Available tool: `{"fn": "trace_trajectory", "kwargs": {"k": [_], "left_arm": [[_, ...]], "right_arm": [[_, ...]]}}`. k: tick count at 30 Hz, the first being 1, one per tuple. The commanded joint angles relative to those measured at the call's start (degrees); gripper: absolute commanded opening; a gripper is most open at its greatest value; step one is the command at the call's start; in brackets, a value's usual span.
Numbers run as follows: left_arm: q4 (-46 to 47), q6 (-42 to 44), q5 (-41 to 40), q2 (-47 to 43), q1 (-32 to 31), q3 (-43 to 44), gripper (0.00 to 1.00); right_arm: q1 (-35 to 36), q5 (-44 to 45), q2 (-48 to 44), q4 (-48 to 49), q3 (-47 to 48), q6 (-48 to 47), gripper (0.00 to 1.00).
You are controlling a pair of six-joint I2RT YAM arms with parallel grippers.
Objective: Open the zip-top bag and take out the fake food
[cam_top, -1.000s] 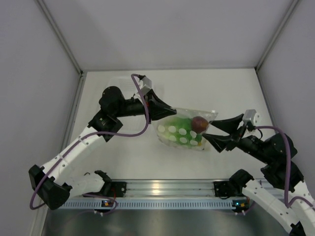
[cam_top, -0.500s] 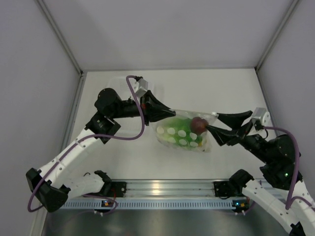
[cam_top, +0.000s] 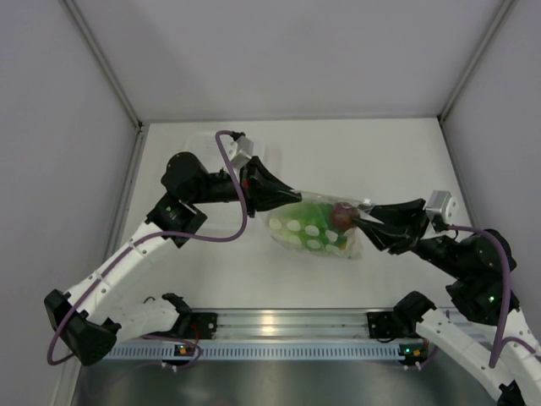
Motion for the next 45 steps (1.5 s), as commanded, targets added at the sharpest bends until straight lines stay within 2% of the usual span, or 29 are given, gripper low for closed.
{"fn": "trace_trajectory", "kwargs": {"k": [1,5,10,16,20,25,33,38,45], "left_arm": [[6.69,-0.64,0.42,-1.11,-0.33,-0.04,0.00],[6.78,-0.73,1.65,-0.14,-0.33,-0.04,0.00],[6.78,-0.47,2.70,0.04,-0.33,-0.13,0.00],[6.78,-0.29,2.44,0.13,-0.41,-0.31,0.00],[6.78,-0.29,2.44,0.48,-0.41,-0.40,0.00],[6.78,-0.29,1.91,0.39,-0.41,-0.48,0.00],[6.78,1.11,0.42,0.04,-0.41,-1.88,0.00],[6.87,5.59,-4.15,1.00,-0.41,-5.66,0.00],[10.21,8.50,0.33,8.55,-0.33,-9.71,0.00]], "right_arm": [[-0.37,-3.80,0.55,3.40,3.14,-2.36,0.34],[-0.46,-3.54,0.46,2.70,3.49,-2.81,0.38],[-0.37,-2.22,0.99,1.20,5.25,-5.44,0.39],[-0.37,-4.41,1.34,0.32,6.21,-5.79,0.26],[-0.46,-4.24,1.34,-0.56,6.13,-6.06,0.23],[-0.46,-4.15,1.51,-1.78,6.74,-6.58,0.00],[-0.46,-1.43,4.76,-7.58,9.02,-7.11,0.00],[-0.46,1.73,12.04,-17.14,12.98,-6.85,0.00],[-0.37,0.33,14.78,-21.82,11.85,-8.08,0.00]]}}
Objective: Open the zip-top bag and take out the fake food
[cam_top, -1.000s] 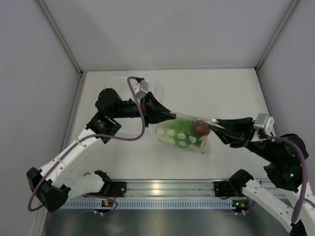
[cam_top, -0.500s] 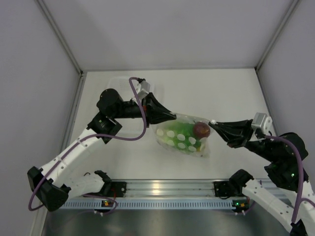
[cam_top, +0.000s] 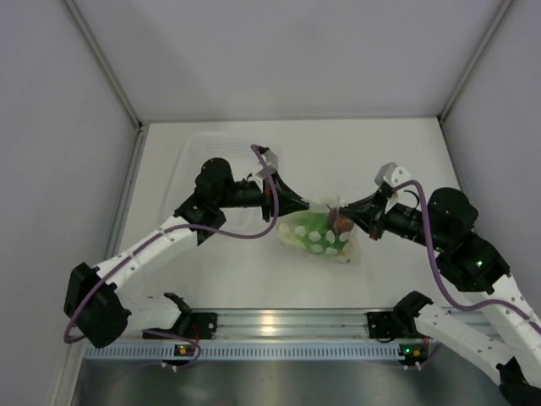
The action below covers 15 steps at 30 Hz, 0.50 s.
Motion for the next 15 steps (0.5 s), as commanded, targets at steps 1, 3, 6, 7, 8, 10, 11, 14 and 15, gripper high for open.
{"fn": "trace_trajectory", "kwargs": {"k": [1,3,6,7,8,10,11,14,15], "left_arm": [[5.69,3.25,2.32,3.44,-0.22,-1.60,0.00],[5.69,4.05,1.18,5.82,-0.22,-2.48,0.01],[5.69,3.78,0.48,8.55,-0.13,-3.71,0.12],[5.77,3.70,0.21,8.90,-0.13,-4.15,0.16],[5.69,3.78,-0.14,8.99,-0.13,-4.50,0.20],[5.69,3.61,-3.19,8.47,-0.13,-5.56,0.32],[5.77,3.52,-4.35,8.20,-0.13,-5.65,0.35],[5.68,3.26,-6.29,6.19,-0.13,-5.91,0.49],[5.77,3.26,-5.86,5.66,-0.13,-5.39,0.55]], "right_arm": [[-0.44,-0.44,-0.14,-2.96,-0.49,-1.30,0.00],[-0.44,-0.09,0.03,-3.84,-1.63,-1.39,0.00],[-0.44,3.16,-0.32,-5.33,-2.60,-1.57,0.00],[-0.35,4.65,-0.23,-5.86,-2.51,-1.65,0.00],[-0.44,5.10,-0.23,-6.48,-2.51,-1.92,0.00],[-0.44,5.89,-0.06,-7.79,-2.08,-2.27,0.00],[-0.44,5.98,0.47,-8.06,-1.90,-2.36,0.00],[-0.35,5.98,1.61,-9.72,-1.20,-2.80,0.00],[-0.17,6.33,1.79,-10.43,-0.41,-2.89,0.00]]}}
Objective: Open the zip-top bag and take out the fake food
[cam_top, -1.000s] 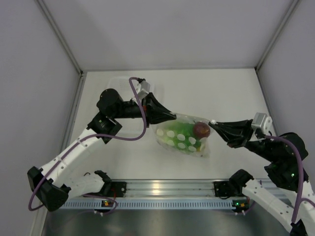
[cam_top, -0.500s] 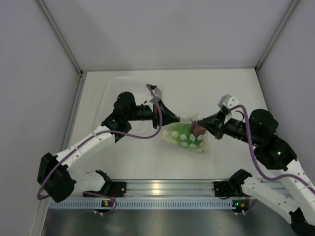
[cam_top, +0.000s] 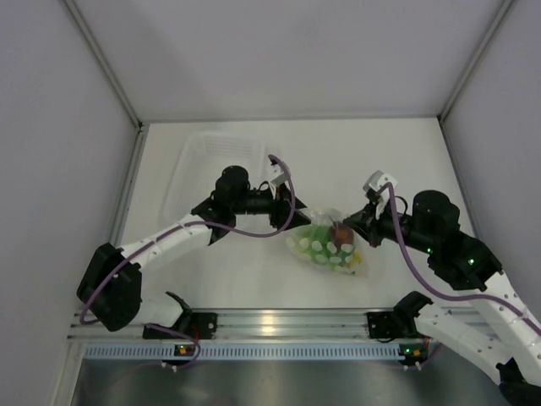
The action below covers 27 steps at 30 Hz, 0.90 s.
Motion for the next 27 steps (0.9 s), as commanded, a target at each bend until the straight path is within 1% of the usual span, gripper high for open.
{"fn": "trace_trajectory", "kwargs": {"k": [1,2,3,4,5,7,8,9,12,14,15,16,19,23,24,26,27], "left_arm": [[5.10,0.76,-0.02,-4.81,-0.22,0.87,0.57],[5.09,1.20,0.69,-5.26,-0.13,1.83,0.59],[5.09,1.47,1.48,-5.70,-0.13,2.27,0.76],[5.09,1.64,2.44,-5.96,-0.13,2.88,0.78],[5.18,1.64,3.93,-5.88,-0.13,4.46,0.85],[5.09,0.86,6.39,-4.83,-0.13,6.66,0.87],[5.09,0.16,8.67,-4.22,-0.22,7.89,0.91],[5.09,0.15,9.21,-3.43,-0.56,10.60,0.94],[5.18,2.08,9.92,-0.70,-2.67,15.18,0.93],[5.18,2.09,9.57,1.32,-4.34,17.99,0.91],[5.10,2.17,10.96,1.94,-4.70,18.62,0.89],[5.09,2.43,11.32,2.55,-4.96,18.97,0.89],[5.18,4.45,12.98,3.43,-6.37,19.68,0.88],[5.10,4.81,17.65,4.93,-7.95,20.64,0.80],[5.09,4.90,18.27,5.02,-8.04,20.73,0.76],[5.10,4.90,19.76,5.11,-8.13,20.82,0.71],[5.09,4.90,20.37,5.11,-8.21,20.99,0.67]], "right_arm": [[-0.09,1.98,0.81,-1.45,3.12,-1.42,0.00],[0.00,1.81,0.81,-1.80,3.55,-1.51,0.00],[0.44,1.81,0.72,-1.72,3.82,-1.60,0.00],[0.62,1.98,0.72,-1.98,4.08,-1.69,0.00],[0.62,1.90,0.72,-2.42,4.78,-1.69,0.00],[0.71,0.59,0.72,-3.12,5.40,-2.56,0.00],[0.79,-0.38,0.63,-3.12,5.58,-3.00,0.00],[0.97,-1.69,0.55,-3.04,5.67,-3.87,0.00],[1.06,-4.25,0.37,-1.55,5.40,-4.15,0.00],[1.06,-5.39,-0.16,-0.32,4.53,-4.23,0.00],[1.06,-6.27,-0.33,0.30,4.26,-4.50,0.00],[1.06,-8.71,-0.60,1.26,4.00,-4.59,0.00],[1.06,-11.02,-1.65,3.10,3.21,-4.85,0.00],[1.14,-13.13,-2.97,4.96,1.98,-5.82,0.00],[1.06,-13.31,-2.97,5.05,1.98,-5.82,0.00],[1.06,-12.96,-2.88,5.31,1.98,-5.73,0.00],[1.14,-12.69,-2.71,5.23,1.98,-5.73,0.00]]}}
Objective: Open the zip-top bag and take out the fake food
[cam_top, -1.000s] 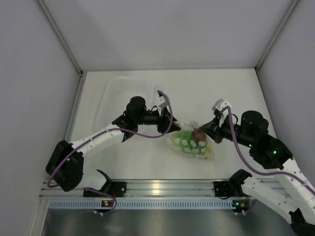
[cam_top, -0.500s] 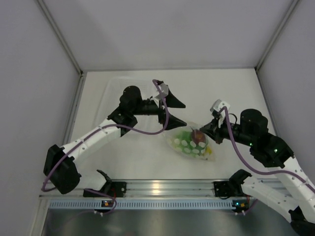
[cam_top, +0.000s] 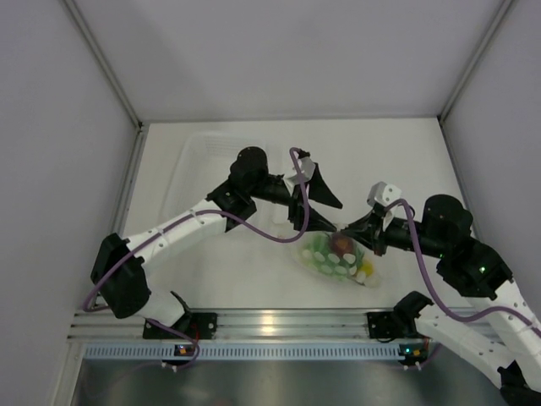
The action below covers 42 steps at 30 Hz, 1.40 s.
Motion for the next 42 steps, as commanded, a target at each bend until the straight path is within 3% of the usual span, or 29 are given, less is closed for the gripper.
{"fn": "trace_trajectory", "kwargs": {"k": [1,6,14,21,23,26,27,28,29,34,35,38,42], "left_arm": [[2.73,1.55,5.32,-0.60,-0.65,2.68,0.65],[2.73,1.38,4.97,-1.30,-1.09,2.33,0.53],[2.82,0.76,5.06,-0.60,-2.06,2.33,0.45],[2.73,-0.03,4.62,0.10,-2.24,3.21,0.27],[2.82,-0.21,4.97,0.37,-2.24,3.47,0.27],[2.82,-0.12,4.97,0.63,-2.24,3.21,0.44],[2.82,-0.12,4.88,0.72,-2.24,3.12,0.44],[2.82,0.14,4.80,0.63,-2.24,2.86,0.42],[2.82,0.32,4.80,0.72,-2.24,2.77,0.32],[2.73,0.41,4.71,1.33,-2.24,3.03,0.30],[2.73,0.32,4.88,1.51,-2.24,3.29,0.17],[2.82,0.32,4.80,1.86,-2.24,3.30,0.02],[2.91,1.81,5.05,1.51,-2.06,2.24,0.00]], "right_arm": [[0.56,-1.85,0.20,6.27,0.60,-1.18,0.00],[0.55,-0.88,0.03,7.06,0.25,-0.83,0.00],[0.55,0.52,0.47,6.45,0.60,-0.75,0.00],[0.55,2.01,1.08,5.92,0.60,-0.48,0.00],[0.56,2.54,1.08,5.83,0.60,-0.39,0.00],[0.55,2.81,0.99,6.01,0.60,-0.13,0.00],[0.64,2.63,0.91,6.01,0.60,-0.04,0.00],[0.64,2.63,0.90,6.01,0.60,-0.04,0.00],[0.56,2.72,0.90,6.01,0.60,-0.04,0.00],[0.64,2.81,0.47,6.01,0.51,0.31,0.00],[0.64,2.90,0.55,5.92,0.51,0.31,0.00],[0.73,4.04,0.29,6.18,0.25,0.57,0.00],[0.64,6.66,-0.94,7.68,-0.46,1.45,0.00]]}}
